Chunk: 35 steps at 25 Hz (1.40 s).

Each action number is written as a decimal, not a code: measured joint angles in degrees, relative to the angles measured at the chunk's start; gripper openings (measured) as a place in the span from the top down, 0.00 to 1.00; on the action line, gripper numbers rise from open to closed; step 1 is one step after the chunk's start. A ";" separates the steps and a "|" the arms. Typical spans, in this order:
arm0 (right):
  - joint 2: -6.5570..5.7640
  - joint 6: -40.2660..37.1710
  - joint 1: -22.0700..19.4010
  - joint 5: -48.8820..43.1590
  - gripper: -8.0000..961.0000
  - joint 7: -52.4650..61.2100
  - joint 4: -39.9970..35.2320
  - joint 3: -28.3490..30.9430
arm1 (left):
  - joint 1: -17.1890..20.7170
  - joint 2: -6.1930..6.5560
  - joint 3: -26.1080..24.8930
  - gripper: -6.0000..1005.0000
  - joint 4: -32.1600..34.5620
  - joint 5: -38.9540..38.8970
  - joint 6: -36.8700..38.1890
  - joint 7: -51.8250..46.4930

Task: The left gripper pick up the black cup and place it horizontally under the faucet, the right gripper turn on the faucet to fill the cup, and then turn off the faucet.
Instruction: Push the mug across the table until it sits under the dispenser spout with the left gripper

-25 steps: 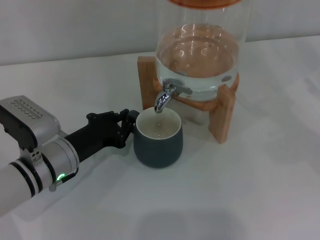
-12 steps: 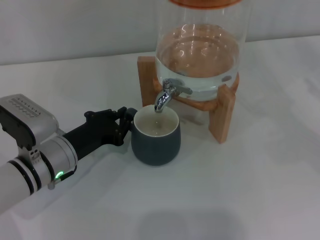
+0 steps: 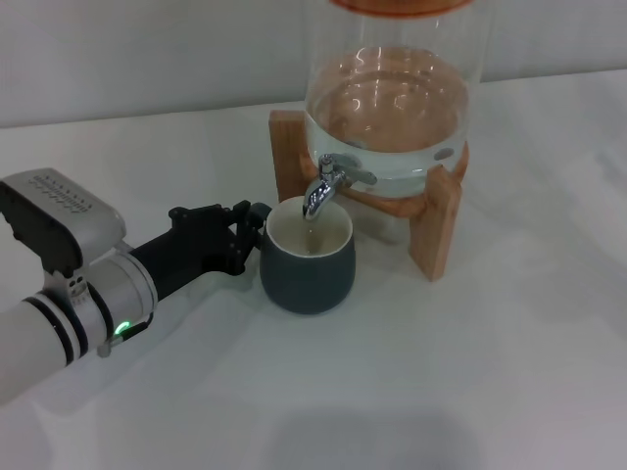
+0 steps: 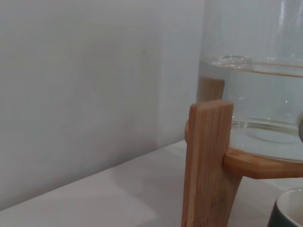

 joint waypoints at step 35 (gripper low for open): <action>0.00 0.53 -0.24 0.55 0.16 0.00 0.01 0.12 | 0.00 -0.03 0.09 0.70 -0.34 0.40 -1.31 -0.65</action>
